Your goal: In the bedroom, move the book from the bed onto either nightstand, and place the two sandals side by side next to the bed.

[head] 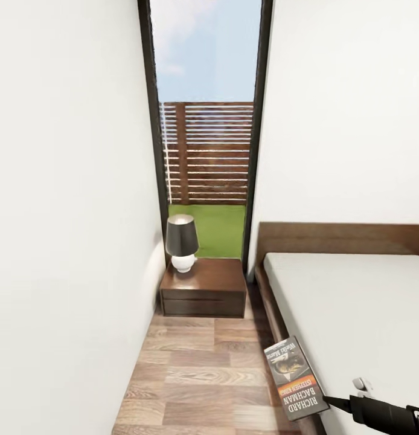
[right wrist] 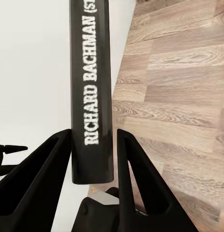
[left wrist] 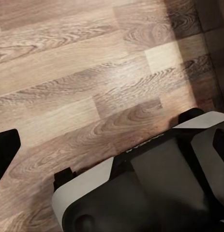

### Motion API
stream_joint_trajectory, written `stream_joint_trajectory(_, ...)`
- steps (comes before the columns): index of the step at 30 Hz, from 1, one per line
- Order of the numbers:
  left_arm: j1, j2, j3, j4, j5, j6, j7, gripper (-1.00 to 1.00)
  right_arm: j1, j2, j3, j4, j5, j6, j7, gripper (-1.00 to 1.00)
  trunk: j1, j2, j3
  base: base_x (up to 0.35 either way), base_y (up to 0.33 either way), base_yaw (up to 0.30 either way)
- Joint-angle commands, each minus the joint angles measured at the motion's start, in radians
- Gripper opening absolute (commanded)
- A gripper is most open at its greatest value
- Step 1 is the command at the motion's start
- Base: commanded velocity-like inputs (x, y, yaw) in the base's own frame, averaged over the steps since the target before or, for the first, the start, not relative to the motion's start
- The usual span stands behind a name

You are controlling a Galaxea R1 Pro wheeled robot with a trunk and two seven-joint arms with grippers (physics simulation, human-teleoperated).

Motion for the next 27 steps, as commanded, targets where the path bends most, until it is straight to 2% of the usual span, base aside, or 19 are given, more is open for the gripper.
stream_joint_trajectory(1, -0.001, 0.0, 0.007, -0.001, -0.011, -0.004, -0.003, 1.0, -0.001, -0.001, 0.004, -0.001, -0.012, 0.01, 0.002, -1.0, 0.001, -0.002, -0.002, 0.327, 0.0, 0.0)
stream_joint_trajectory(27, -0.001, 0.0, 0.007, -0.001, -0.011, -0.004, -0.003, 1.0, -0.001, -0.001, 0.004, -0.001, -0.014, 0.01, 0.001, -1.0, 0.001, -0.002, -0.002, 0.327, 0.0, 0.0)
